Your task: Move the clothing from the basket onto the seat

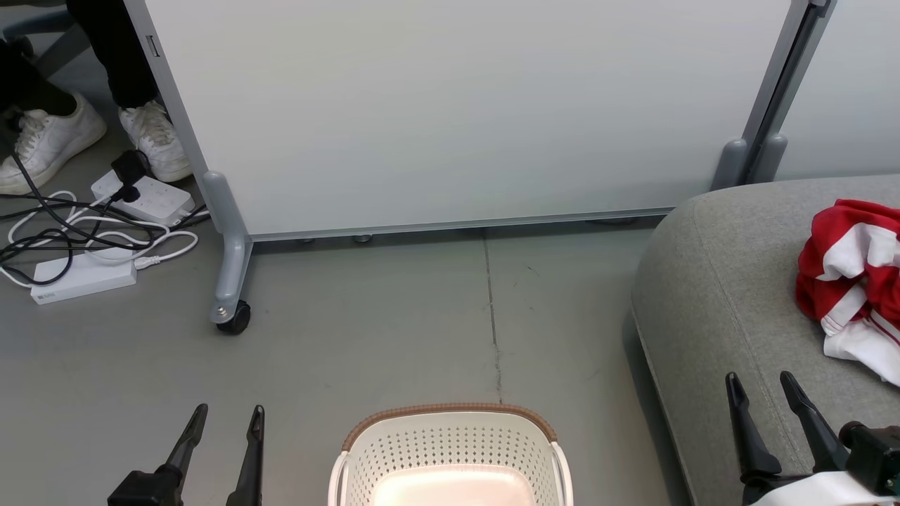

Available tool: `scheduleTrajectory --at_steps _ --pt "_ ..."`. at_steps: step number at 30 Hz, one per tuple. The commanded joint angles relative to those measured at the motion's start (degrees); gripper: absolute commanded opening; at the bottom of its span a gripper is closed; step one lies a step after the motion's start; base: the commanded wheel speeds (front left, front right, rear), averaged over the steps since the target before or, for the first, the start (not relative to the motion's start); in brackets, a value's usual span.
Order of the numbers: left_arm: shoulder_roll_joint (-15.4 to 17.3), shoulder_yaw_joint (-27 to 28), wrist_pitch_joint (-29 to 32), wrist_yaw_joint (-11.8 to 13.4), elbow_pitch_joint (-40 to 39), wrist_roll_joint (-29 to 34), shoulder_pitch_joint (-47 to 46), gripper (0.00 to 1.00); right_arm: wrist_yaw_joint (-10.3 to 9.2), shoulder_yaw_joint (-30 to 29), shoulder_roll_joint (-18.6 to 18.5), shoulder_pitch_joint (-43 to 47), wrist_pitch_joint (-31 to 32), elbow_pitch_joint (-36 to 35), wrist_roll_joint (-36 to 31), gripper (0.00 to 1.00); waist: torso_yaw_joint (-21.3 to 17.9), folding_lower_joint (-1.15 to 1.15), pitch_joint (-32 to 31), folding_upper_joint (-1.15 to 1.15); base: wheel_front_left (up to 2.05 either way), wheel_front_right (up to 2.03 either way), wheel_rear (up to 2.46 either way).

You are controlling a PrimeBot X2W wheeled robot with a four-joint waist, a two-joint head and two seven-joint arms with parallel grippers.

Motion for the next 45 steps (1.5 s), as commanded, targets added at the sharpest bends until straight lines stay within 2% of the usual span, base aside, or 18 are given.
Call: scheduleTrajectory --at_steps 1,4,5,8,23,45 --pt "0.06 -0.05 -0.21 0.04 0.14 0.16 -0.3 1.0 0.1 -0.2 -0.35 0.57 -0.03 0.06 0.14 1.0 0.18 0.0 -0.1 0.0 0.0 0.0 0.0" --pt "0.12 -0.18 -0.22 0.07 0.31 0.22 -0.4 1.0 0.1 -0.21 -0.35 0.58 0.06 0.09 0.23 1.0 0.36 0.0 -0.21 0.0 0.0 0.0 0.0" --pt "-0.02 -0.22 -0.01 0.0 0.31 0.0 -0.01 0.0 0.0 -0.19 0.0 0.03 0.0 0.01 0.07 0.0 0.36 0.0 -0.22 0.0 0.0 0.0 0.0" --pt "-0.8 -0.54 0.16 -0.03 1.59 -0.19 0.41 0.0 -0.02 -0.07 0.56 0.46 0.02 1.38 0.17 0.0 0.39 0.0 -0.24 0.0 0.0 0.0 0.0" --pt "-3.16 5.55 4.41 -3.09 1.65 -15.16 -1.43 0.0 -0.01 1.32 0.37 -4.35 1.84 5.42 17.12 0.0 -0.09 0.0 0.26 0.0 0.0 0.0 0.0" --pt "-5.91 12.44 9.28 -6.53 1.8 -31.55 -3.55 0.0 0.02 2.86 0.14 -9.7 3.81 9.92 35.83 0.0 -0.75 0.0 0.95 0.0 0.0 0.0 0.0"
